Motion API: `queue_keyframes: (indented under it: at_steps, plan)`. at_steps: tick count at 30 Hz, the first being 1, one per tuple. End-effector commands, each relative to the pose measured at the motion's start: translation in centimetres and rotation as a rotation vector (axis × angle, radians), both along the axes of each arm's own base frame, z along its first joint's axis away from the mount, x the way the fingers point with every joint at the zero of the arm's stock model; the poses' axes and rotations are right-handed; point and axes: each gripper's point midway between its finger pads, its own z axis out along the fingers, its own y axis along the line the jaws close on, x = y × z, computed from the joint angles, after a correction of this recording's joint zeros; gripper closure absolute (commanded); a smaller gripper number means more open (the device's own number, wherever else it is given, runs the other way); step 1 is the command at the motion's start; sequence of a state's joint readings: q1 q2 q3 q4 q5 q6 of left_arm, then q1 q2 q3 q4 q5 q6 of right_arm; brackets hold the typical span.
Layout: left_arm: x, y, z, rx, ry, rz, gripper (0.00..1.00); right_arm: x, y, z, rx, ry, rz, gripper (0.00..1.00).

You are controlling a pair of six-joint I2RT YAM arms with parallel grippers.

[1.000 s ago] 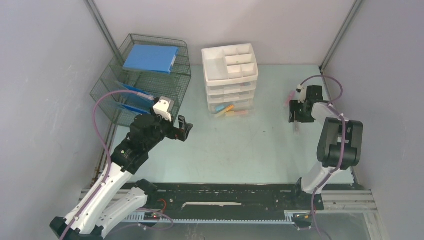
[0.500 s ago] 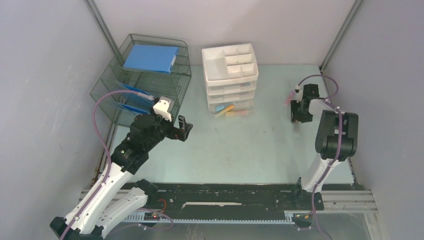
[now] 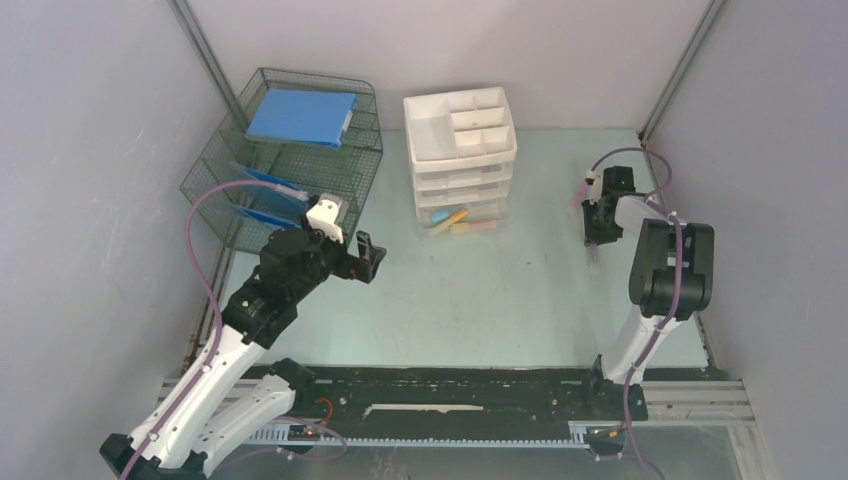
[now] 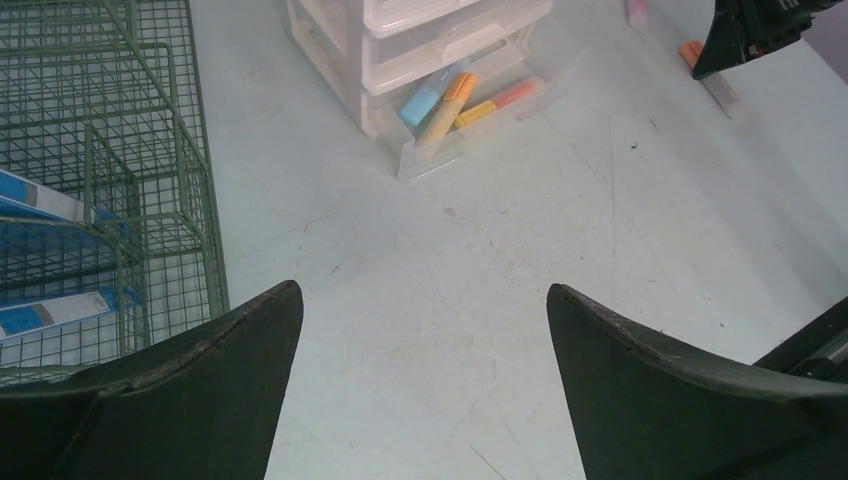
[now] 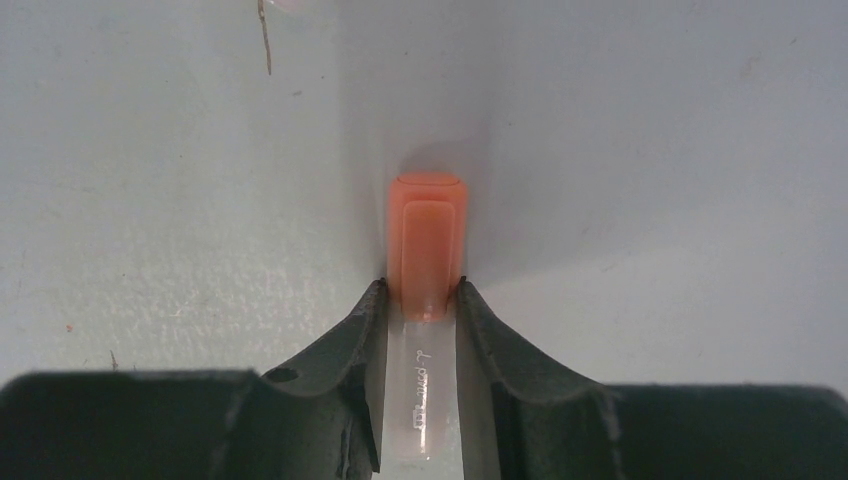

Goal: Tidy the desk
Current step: Pick up the stationery from the center of the board.

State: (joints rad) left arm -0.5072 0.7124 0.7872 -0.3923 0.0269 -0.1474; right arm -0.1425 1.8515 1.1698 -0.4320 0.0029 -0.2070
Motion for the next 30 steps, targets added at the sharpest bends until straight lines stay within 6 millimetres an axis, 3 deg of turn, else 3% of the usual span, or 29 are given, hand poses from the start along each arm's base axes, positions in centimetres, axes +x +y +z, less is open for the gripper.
queue_keyframes:
  at_steps: [1,9,20,29,30]
  plan:
    - [-0.1,0.1,0.3,0.006,-0.029,-0.013,0.0,-0.8,0.6,-0.6,0.025,0.046,0.032,0.89]
    - [-0.5,-0.5,0.6,-0.016,-0.04,-0.054,0.0,-0.6,2.9,3.4,0.102,-0.04,0.126,0.99]
    - [-1.9,-2.5,2.7,-0.105,-0.103,-0.184,0.0,-2.3,9.5,13.2,0.41,-0.27,0.305,1.0]
    - [-3.7,-6.6,6.7,-0.437,-0.047,-0.323,0.0,-5.3,14.9,20.4,0.792,-0.413,0.427,1.0]
    - [-3.9,-7.1,6.3,-0.474,-0.011,-0.326,0.01,-5.7,15.5,20.9,0.829,-0.42,0.44,1.0]
